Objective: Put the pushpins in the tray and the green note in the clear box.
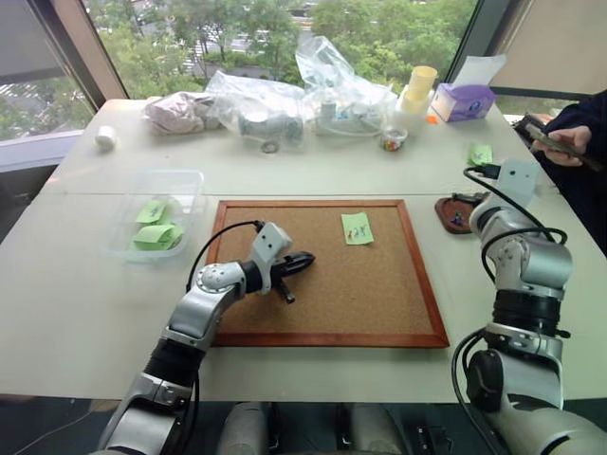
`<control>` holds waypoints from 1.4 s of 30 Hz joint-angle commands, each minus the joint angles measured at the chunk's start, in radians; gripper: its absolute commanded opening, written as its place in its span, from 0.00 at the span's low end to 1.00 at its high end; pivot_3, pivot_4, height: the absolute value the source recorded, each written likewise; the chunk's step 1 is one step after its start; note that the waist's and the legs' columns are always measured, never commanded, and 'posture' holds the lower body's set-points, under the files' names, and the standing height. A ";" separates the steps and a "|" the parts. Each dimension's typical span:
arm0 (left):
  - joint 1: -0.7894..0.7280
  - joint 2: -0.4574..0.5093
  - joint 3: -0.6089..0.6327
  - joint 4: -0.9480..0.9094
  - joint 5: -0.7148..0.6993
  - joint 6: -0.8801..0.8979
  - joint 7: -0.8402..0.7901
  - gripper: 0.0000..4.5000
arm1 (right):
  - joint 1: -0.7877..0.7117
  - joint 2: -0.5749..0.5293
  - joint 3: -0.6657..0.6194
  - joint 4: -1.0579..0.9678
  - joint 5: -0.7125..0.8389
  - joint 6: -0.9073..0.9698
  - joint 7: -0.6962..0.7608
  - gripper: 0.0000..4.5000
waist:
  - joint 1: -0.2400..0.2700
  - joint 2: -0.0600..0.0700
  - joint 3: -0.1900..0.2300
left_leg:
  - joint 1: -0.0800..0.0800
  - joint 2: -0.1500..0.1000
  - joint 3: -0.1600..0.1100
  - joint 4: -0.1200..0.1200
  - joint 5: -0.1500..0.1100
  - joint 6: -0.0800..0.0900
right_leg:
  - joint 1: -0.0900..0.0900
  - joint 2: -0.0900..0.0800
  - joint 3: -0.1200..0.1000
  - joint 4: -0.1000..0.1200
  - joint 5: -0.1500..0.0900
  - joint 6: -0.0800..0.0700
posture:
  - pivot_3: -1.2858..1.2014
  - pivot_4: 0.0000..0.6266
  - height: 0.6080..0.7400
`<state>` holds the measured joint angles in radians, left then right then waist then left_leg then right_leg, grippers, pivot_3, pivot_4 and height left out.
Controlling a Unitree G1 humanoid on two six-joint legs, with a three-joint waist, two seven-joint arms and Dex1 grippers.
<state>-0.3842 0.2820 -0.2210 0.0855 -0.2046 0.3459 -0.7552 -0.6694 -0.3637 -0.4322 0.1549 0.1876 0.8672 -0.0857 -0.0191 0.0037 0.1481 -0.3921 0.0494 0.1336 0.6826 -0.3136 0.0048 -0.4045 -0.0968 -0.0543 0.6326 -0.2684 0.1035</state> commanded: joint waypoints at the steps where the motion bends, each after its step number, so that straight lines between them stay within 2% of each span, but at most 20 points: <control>1: 0.043 0.009 -0.021 0.034 0.023 0.031 0.006 0.00 | -0.025 -0.005 -0.024 0.024 0.019 -0.034 0.000 0.00 | 0.001 0.000 0.000 | 0.000 0.000 0.000 0.000 0.000 0.000 | 0.000 0.000 0.000 0.000 0.000 0.000 | 0.52 0.24 1.00; 13: 0.058 0.013 -0.022 0.016 0.024 0.036 0.016 0.00 | -0.056 -0.005 -0.019 0.154 0.034 -0.102 -0.009 0.00 | -0.002 0.000 0.000 | 0.000 0.000 0.000 0.000 0.000 0.000 | 0.000 0.000 0.000 0.000 0.000 0.000 | 0.52 0.24 1.00; 14: 0.059 0.014 -0.022 0.013 0.024 0.037 0.017 0.00 | -0.057 -0.007 -0.016 0.156 0.033 -0.106 -0.010 0.13 | -0.002 0.000 0.000 | 0.000 0.000 0.000 0.000 0.000 0.000 | 0.000 0.000 0.000 0.000 0.000 0.000 | 0.52 0.24 1.00; 15: 0.060 0.014 -0.022 0.011 0.023 0.038 0.019 0.00 | -0.059 -0.007 -0.016 0.158 0.034 -0.108 -0.010 0.18 | -0.002 0.000 0.000 | 0.000 0.000 0.000 0.000 0.000 0.000 | 0.000 0.000 0.000 0.000 0.000 0.000 | 0.52 0.24 1.00; 20: 0.062 0.014 -0.022 0.008 0.023 0.038 0.021 0.00 | -0.058 -0.016 -0.007 0.150 0.030 -0.110 -0.009 0.76 | -0.003 0.000 0.000 | 0.000 0.000 0.000 -0.001 0.000 0.000 | 0.000 0.000 0.000 0.000 0.000 0.000 | 0.52 0.24 1.00; 21: 0.061 0.013 -0.021 0.009 0.022 0.038 0.022 0.00 | -0.056 -0.020 -0.006 0.148 0.028 -0.109 -0.010 0.85 | -0.003 0.000 0.000 | 0.000 0.000 0.000 -0.001 0.000 0.000 | 0.000 0.000 0.000 0.000 0.000 0.000 | 0.52 0.24 1.00; 22: 0.060 0.012 -0.021 0.010 0.022 0.038 0.022 0.00 | -0.054 -0.024 -0.005 0.142 0.028 -0.108 -0.008 0.99 | -0.003 0.000 0.000 | 0.000 0.000 0.000 -0.001 0.000 0.000 | 0.000 0.000 0.000 0.000 0.000 0.000 | 0.52 0.24 1.00; 42: 0.052 0.008 -0.021 0.018 0.022 0.034 0.023 0.00 | -0.021 -0.037 0.042 0.186 -0.025 -0.117 -0.023 0.99 | -0.002 0.000 0.000 | 0.000 0.000 0.000 -0.001 0.000 0.000 | 0.000 0.000 0.000 0.000 0.000 0.000 | 0.52 0.24 1.00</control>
<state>-0.3649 0.2830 -0.2202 0.0670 -0.2040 0.3461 -0.7342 -0.6871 -0.3787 -0.3952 0.3531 0.1733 0.7700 -0.1072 -0.0209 0.0040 0.1481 -0.3921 0.0497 0.1339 0.6820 -0.3136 0.0048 -0.4048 -0.0966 -0.0542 0.6323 -0.2684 0.1034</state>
